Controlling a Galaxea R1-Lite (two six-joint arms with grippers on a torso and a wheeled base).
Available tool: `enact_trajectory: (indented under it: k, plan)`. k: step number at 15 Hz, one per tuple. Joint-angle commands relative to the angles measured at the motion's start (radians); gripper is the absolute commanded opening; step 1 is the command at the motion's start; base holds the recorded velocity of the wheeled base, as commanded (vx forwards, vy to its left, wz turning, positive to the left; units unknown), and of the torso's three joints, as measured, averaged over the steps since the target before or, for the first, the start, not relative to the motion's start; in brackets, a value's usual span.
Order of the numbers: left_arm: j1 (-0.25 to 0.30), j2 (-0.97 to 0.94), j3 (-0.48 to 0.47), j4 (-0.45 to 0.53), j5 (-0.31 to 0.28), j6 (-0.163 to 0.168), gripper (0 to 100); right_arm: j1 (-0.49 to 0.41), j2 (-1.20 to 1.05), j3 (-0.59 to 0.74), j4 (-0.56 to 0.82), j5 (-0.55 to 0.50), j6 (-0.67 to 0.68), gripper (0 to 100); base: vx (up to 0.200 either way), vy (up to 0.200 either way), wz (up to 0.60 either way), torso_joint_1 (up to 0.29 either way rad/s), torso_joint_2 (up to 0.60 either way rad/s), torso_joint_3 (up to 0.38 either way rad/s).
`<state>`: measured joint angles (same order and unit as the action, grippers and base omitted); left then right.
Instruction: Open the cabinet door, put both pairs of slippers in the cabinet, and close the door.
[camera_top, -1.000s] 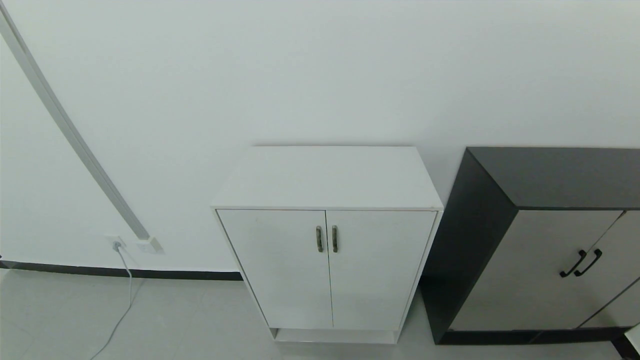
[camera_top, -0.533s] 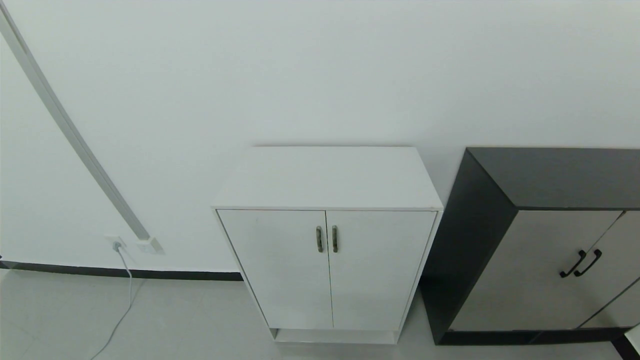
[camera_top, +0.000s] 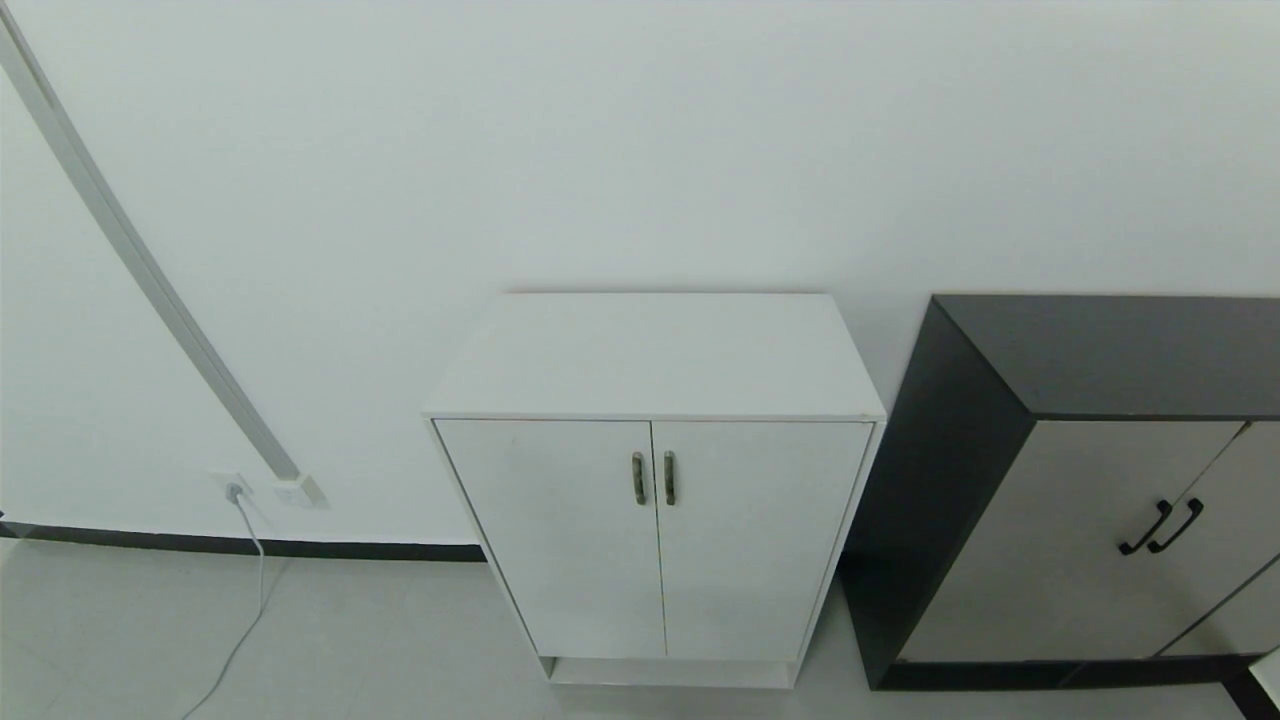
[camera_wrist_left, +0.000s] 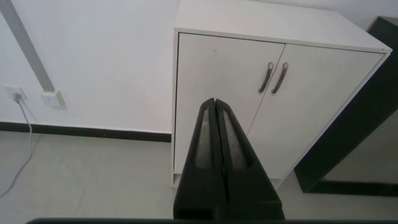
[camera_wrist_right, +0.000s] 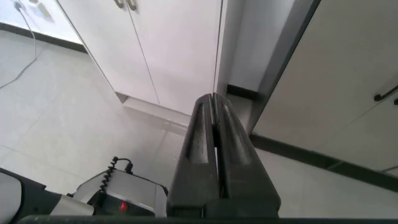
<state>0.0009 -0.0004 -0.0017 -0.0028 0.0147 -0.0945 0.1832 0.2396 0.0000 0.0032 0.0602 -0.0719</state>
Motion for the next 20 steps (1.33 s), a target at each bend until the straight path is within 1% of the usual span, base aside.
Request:
enact_trajectory:
  k: [1, 4, 6, 11, 15, 20]
  plan:
    - [0.001, 0.000, 0.000, 0.000, 0.001, -0.001, 0, -0.085, -0.017, 0.000, 0.000, 0.000, 0.000, 0, 0.000, 0.000, 0.00, 0.000, 0.00, 0.000]
    - [0.001, 0.000, 0.000, 0.000, 0.001, -0.002, 0, -0.163, -0.065, 0.000, 0.000, 0.000, 0.000, 0, 0.000, 0.000, 0.00, 0.000, 0.00, 0.000]
    - [0.001, 0.000, 0.000, 0.000, 0.001, -0.001, 0, -0.197, -0.106, 0.000, 0.000, 0.000, 0.001, 0, 0.000, 0.000, 0.00, 0.000, 0.00, 0.000]
    - [0.001, 0.000, 0.000, 0.000, 0.001, -0.002, 0, -0.192, -0.229, 0.000, 0.000, -0.005, 0.015, 0, 0.000, 0.000, 0.00, 0.000, 0.00, 0.000]
    - [0.001, 0.000, 0.000, 0.000, 0.001, -0.002, 0, -0.189, -0.238, 0.000, -0.006, -0.016, 0.096, 0, 0.000, 0.000, 0.00, 0.000, 0.00, 0.000]
    - [0.001, 0.000, 0.000, 0.000, 0.001, 0.001, 0, -0.188, -0.238, 0.000, -0.011, -0.060, 0.116, 0, 0.000, 0.000, 0.00, 0.000, 0.00, 0.000]
